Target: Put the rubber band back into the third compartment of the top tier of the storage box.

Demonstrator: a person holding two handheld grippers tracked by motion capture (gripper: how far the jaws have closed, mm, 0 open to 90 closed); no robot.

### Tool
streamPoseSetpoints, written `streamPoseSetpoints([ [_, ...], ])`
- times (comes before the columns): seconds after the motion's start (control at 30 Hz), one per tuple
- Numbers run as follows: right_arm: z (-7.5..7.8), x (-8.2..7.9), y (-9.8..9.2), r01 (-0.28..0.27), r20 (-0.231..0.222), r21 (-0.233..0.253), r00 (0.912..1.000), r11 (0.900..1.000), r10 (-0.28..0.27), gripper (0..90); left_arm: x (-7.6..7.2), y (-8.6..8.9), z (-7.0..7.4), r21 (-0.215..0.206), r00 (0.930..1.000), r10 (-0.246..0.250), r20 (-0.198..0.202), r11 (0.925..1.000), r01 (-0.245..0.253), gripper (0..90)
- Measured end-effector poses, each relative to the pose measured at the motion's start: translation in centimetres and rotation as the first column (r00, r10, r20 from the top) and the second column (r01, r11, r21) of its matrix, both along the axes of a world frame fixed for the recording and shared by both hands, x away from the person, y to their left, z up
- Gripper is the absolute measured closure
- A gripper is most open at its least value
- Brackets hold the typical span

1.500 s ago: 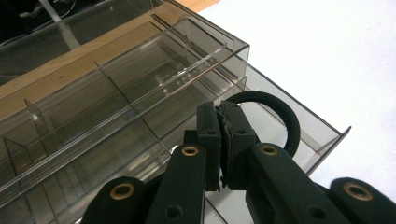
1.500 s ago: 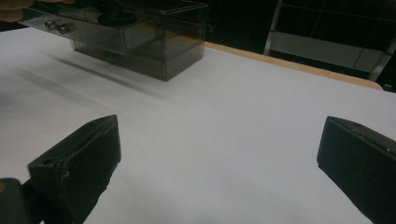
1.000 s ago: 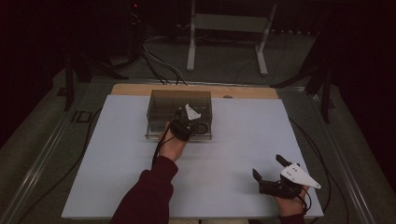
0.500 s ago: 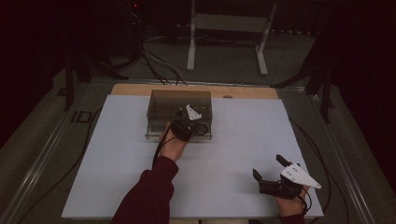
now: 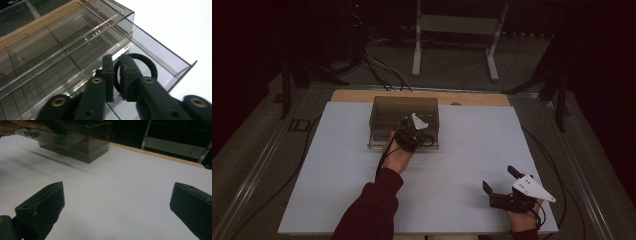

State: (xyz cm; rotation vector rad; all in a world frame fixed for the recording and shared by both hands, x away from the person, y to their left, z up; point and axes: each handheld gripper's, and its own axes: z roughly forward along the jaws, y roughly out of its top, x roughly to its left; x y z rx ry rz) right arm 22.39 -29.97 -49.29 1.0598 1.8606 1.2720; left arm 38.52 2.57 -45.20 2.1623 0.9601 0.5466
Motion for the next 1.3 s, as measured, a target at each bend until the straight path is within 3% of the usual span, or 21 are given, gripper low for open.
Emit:
streamPoseSetpoints([
  [0.2, 0.0, 0.0, 0.0, 0.0, -0.001, -0.001, 1.0, 1.0, 0.0, 0.2, -0.3, 0.2, 0.4, -0.032, 0.9999, -0.008, 0.007, 0.9995, 0.008, 67.1],
  [0.23, 0.0, 0.0, 0.0, 0.0, -0.001, -0.001, 1.0, 1.0, 0.0, 0.2, -0.4, 0.3, 0.6, -0.054, 0.9999, -0.004, 0.014, 0.9985, 0.004, 62.5],
  [0.4, 0.0, 0.0, 0.0, 0.0, -0.002, -0.001, 1.0, 1.0, 0.0, 0.2, -0.6, 0.7, 1.1, -0.086, 0.9996, 0.002, 0.028, 0.9963, 0.0, 54.1],
  [0.53, 0.0, 0.0, 0.0, 0.0, -0.001, -0.001, 1.0, 1.0, 0.0, 0.2, -0.8, 1.1, 1.6, -0.114, 0.9989, 0.033, 0.034, 0.9931, -0.029, 44.7],
  [0.67, 0.0, 0.0, 0.1, 0.0, -0.001, -0.001, 1.0, 1.0, 0.0, 0.2, -1.0, 1.7, 2.2, -0.167, 0.998, 0.047, 0.041, 0.9851, -0.04, 40.1],
  [0.8, 0.0, 0.0, 0.1, 0.0, -0.001, -0.001, 1.0, 1.0, 0.0, 0.2, -1.7, 2.6, 3.1, -0.221, 0.9953, 0.066, 0.071, 0.974, -0.049, 26.6],
  [1.03, 0.0, 0.0, 0.1, 0.0, -0.001, -0.001, 1.0, 1.0, 0.0, 0.2, -2.6, 4.1, 4.0, -0.257, 0.9891, 0.08, 0.124, 0.9652, -0.046, 1.5],
  [1.3, 0.0, 0.0, 0.1, 0.0, -0.001, -0.002, 1.0, 1.0, 0.0, 0.2, -3.5, 6.3, 4.5, -0.284, 0.985, 0.087, 0.149, 0.9581, -0.041, 0.5],
])
